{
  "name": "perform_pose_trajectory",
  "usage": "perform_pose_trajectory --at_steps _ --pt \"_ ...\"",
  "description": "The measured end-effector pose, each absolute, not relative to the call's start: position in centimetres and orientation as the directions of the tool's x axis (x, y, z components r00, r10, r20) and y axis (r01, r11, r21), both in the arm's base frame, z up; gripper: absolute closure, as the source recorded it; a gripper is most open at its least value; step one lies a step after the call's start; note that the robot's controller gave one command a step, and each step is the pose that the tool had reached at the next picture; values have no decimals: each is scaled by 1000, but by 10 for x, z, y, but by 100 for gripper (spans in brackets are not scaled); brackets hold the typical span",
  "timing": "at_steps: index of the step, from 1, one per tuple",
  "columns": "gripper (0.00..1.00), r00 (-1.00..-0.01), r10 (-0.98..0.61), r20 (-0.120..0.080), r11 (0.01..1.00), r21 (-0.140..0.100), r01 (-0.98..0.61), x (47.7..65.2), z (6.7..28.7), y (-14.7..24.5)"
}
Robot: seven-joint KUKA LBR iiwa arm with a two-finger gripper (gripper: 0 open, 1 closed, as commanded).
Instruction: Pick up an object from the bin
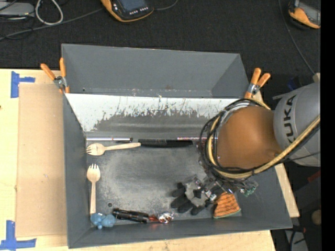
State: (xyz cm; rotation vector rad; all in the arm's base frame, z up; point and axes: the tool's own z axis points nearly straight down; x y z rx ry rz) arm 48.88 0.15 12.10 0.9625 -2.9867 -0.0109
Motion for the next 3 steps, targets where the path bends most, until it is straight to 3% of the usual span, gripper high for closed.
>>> perform_pose_trajectory --at_steps 1,2,3 --pt "100 -761 -649 0 761 8 -649 486 70 -3" --pt "100 -740 -673 -6 740 5 -673 499 70 14" --pt "100 -740 -673 -6 740 5 -673 499 70 14"
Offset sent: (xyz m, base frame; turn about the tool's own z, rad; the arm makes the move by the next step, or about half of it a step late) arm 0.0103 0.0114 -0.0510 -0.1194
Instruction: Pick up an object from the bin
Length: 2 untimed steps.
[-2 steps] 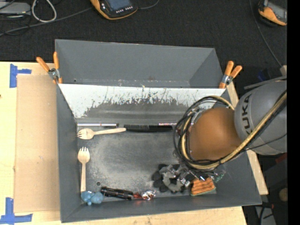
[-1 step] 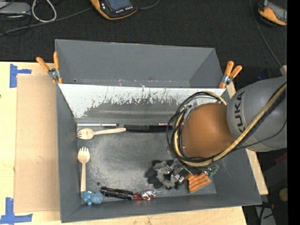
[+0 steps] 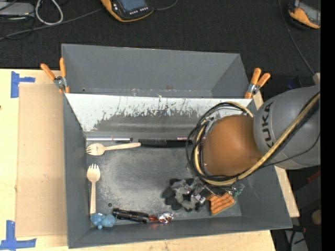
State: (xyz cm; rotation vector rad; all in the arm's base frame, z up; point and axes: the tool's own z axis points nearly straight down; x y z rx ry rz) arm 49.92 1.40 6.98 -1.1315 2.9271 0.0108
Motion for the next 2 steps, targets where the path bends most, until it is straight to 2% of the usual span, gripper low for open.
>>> perform_pose_trajectory --at_steps 1,2 --pt "100 -733 -680 -8 733 5 -680 497 109 -7" --pt "100 -754 -657 -3 754 11 -657 495 103 0"
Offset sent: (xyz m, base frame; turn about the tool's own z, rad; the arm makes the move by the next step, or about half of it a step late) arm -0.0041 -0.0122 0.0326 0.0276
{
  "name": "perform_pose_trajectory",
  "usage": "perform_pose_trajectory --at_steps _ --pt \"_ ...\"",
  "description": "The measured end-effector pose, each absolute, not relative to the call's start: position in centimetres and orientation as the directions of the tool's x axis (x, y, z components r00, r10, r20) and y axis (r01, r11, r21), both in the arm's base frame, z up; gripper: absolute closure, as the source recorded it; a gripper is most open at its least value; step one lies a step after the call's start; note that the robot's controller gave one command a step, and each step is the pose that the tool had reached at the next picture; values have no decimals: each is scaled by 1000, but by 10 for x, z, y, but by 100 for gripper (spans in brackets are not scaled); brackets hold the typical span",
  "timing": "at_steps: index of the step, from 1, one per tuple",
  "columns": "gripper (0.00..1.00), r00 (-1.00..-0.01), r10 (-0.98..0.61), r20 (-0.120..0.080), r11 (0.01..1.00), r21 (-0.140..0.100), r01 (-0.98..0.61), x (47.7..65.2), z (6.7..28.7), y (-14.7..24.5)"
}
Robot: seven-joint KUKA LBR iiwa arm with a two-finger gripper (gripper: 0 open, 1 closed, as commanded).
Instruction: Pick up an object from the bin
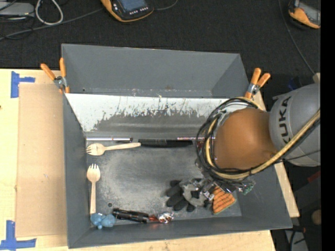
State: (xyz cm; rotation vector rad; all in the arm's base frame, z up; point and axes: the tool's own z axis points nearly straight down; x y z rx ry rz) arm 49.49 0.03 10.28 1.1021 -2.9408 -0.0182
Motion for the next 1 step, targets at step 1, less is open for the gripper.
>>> perform_pose_trajectory --at_steps 1 --pt "0 -684 -730 -4 684 11 -730 493 72 -1"
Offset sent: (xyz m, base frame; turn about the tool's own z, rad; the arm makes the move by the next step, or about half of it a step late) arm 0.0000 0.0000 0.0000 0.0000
